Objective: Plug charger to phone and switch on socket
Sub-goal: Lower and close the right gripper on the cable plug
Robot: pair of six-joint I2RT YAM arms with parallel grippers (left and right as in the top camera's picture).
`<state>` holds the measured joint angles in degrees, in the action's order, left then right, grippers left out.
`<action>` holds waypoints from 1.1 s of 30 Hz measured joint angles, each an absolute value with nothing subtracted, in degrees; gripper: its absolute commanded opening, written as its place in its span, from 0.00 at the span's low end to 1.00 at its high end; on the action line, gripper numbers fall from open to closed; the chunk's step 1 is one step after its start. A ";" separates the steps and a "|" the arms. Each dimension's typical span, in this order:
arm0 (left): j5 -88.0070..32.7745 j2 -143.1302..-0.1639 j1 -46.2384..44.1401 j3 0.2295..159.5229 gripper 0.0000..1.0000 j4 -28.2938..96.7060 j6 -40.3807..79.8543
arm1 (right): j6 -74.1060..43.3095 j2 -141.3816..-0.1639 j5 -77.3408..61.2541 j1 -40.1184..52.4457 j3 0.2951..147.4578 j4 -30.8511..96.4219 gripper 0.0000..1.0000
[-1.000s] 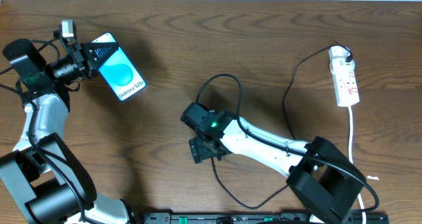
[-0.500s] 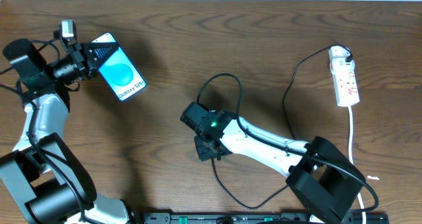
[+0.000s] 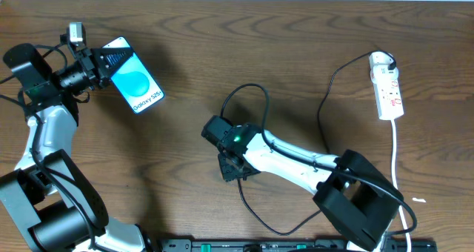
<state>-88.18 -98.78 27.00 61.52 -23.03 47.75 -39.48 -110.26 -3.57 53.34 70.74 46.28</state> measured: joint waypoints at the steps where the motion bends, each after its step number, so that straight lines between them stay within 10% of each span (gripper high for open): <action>1: -88.18 -98.78 27.00 61.52 0.08 -23.03 47.75 | -39.48 -110.48 -3.60 53.34 70.96 46.72 0.47; 33: -88.20 -98.78 28.82 61.52 0.07 -23.03 47.75 | -40.12 -114.91 -3.62 53.39 76.01 49.95 0.26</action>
<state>-88.20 -98.78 28.82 61.52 -23.03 47.75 -40.12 -114.91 -3.62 53.39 76.01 49.95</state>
